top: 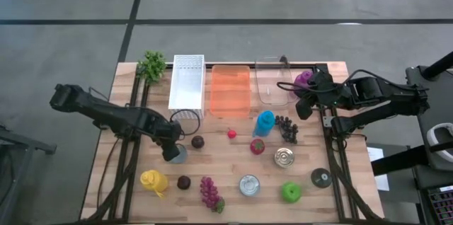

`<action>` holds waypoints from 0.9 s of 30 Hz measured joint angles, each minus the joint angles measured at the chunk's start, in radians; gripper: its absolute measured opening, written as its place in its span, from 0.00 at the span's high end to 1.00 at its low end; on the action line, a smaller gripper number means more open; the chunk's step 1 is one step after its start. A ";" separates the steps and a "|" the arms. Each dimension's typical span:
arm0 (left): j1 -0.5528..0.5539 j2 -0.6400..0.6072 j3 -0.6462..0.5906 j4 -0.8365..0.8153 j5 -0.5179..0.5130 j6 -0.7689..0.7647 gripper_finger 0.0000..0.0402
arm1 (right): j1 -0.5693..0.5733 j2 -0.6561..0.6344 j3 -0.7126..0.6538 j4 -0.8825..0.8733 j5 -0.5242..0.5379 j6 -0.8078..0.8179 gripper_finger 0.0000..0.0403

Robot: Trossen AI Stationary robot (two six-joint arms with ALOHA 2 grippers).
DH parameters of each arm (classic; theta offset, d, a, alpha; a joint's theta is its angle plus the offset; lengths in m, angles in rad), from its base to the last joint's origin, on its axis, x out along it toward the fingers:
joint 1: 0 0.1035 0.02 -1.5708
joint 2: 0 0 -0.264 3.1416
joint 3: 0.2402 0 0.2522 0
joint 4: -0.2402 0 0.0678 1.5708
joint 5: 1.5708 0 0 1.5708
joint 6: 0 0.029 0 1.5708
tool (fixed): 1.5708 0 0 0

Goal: Pick & Place Food Item
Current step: Put the left blue tuna can into the white bin

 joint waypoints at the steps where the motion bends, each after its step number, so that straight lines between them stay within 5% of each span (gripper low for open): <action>1: 0.000 0.000 -0.008 0.003 0.000 0.000 0.94 | 0.000 0.000 0.000 0.000 0.000 0.000 0.98; 27: 0.000 0.000 -0.013 -0.056 -0.049 -0.009 0.94 | 0.000 0.001 -0.008 0.003 0.000 0.001 0.98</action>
